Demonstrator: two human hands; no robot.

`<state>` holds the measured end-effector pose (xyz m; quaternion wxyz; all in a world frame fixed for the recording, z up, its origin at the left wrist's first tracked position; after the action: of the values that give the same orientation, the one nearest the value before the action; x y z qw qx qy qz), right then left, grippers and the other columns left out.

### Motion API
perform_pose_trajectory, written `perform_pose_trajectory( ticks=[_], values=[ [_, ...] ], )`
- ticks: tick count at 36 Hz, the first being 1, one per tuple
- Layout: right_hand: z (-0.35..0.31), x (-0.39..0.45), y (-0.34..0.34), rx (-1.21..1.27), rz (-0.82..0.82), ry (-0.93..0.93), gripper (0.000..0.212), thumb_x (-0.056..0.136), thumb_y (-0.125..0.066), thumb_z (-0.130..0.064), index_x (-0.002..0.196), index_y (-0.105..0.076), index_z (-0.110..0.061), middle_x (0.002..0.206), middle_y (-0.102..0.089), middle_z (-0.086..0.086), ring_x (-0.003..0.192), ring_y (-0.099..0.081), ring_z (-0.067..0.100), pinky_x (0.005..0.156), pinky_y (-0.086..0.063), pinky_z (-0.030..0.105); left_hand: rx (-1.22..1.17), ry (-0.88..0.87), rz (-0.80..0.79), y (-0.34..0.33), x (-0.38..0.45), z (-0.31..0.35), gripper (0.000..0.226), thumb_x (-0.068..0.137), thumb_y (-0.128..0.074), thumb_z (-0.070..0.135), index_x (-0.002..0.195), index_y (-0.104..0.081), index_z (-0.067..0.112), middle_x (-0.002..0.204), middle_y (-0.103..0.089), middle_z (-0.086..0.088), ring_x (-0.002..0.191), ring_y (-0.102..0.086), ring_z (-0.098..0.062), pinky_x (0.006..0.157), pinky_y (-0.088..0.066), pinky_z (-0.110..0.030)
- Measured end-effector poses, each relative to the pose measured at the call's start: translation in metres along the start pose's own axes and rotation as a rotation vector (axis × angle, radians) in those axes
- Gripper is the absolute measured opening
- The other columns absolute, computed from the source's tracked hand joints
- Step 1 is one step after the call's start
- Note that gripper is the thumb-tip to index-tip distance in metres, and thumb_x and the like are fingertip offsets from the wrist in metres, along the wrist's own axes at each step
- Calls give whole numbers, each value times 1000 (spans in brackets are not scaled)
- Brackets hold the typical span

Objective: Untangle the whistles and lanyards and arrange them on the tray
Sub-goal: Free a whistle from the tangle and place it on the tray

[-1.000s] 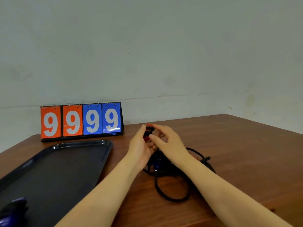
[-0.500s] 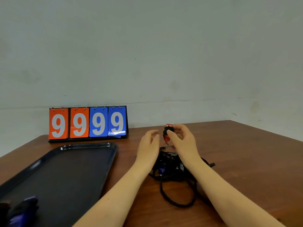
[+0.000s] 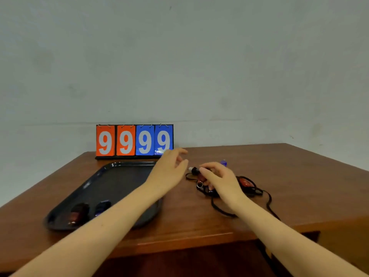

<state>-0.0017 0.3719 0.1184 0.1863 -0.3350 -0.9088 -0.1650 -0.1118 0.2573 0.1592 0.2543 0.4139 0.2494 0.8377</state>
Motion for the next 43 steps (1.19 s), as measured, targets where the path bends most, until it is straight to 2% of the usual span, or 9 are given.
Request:
perform_pose_trajectory(
  ticks=[4,9,13,17,23,27,30,35,43],
  values=[
    [-23,-8,-33,-91,-98,29,14,93,-61,-26,106,-65,-25,101,-68,-6,75,-62,1,60,-48,14,112,98,20,52,-27,-33,29,97,-51,25,126,-54,23,107,-53,5,83,-53,-2,74,-42,-19],
    [-41,-3,-67,-16,-130,2,19,95,-58,-19,112,-63,-14,96,-68,1,65,-60,-1,58,-48,12,214,195,93,114,-56,-67,24,98,-50,22,120,-59,19,104,-56,7,84,-51,-4,66,-37,-12],
    [-40,-18,-109,-52,-310,-53,24,94,-59,-19,117,-60,-14,94,-68,-1,65,-64,-2,61,-51,13,289,279,109,144,-81,-100,23,98,-48,21,116,-62,21,114,-55,1,97,-50,-8,83,-42,-24],
    [-34,-30,-145,-148,-408,-45,26,92,-63,-22,117,-59,-18,99,-67,1,73,-66,3,60,-50,12,318,348,146,162,-106,-127,22,97,-49,20,113,-65,20,115,-60,0,101,-55,-12,89,-46,-30],
    [-24,-34,-159,-385,-399,65,29,87,-68,-33,114,-63,-24,105,-60,-12,97,-57,5,82,-47,19,294,466,189,170,-133,-166,28,95,-47,27,120,-59,23,124,-56,-8,112,-53,-24,93,-49,-40],
    [-18,-35,-156,-388,-365,90,32,87,-68,-36,117,-62,-26,103,-61,-12,92,-56,3,78,-44,14,185,495,227,169,-142,-176,29,98,-46,25,125,-57,18,124,-53,-10,101,-53,-17,84,-44,-30],
    [-14,-37,-156,-394,-343,89,39,88,-67,-36,123,-54,-24,107,-60,-9,97,-56,6,80,-43,14,139,517,250,168,-145,-183,30,99,-45,19,124,-58,13,124,-58,-10,105,-56,-20,81,-43,-29],
    [-7,-36,-156,-449,-322,83,37,87,-65,-42,118,-58,-24,113,-63,-7,105,-58,9,90,-48,25,64,597,303,172,-150,-191,28,97,-46,12,119,-63,13,126,-60,-6,116,-53,-22,87,-41,-30],
    [-11,-39,-158,-601,-315,200,32,93,-57,-42,119,-63,-25,116,-63,-9,109,-48,6,86,-38,21,21,607,332,172,-154,-191,28,93,-53,5,118,-65,11,122,-63,-5,110,-55,-19,86,-42,-28]
  ],
)
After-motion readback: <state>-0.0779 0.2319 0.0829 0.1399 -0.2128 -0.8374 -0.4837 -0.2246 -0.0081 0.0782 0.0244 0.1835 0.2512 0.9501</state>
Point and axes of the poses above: each hand's wrist, its own x-axis towards the middle knuckle, its own y-axis out of the back of the hand, z = x × y, the point moved 6 cm from there along x, towards the middle knuckle
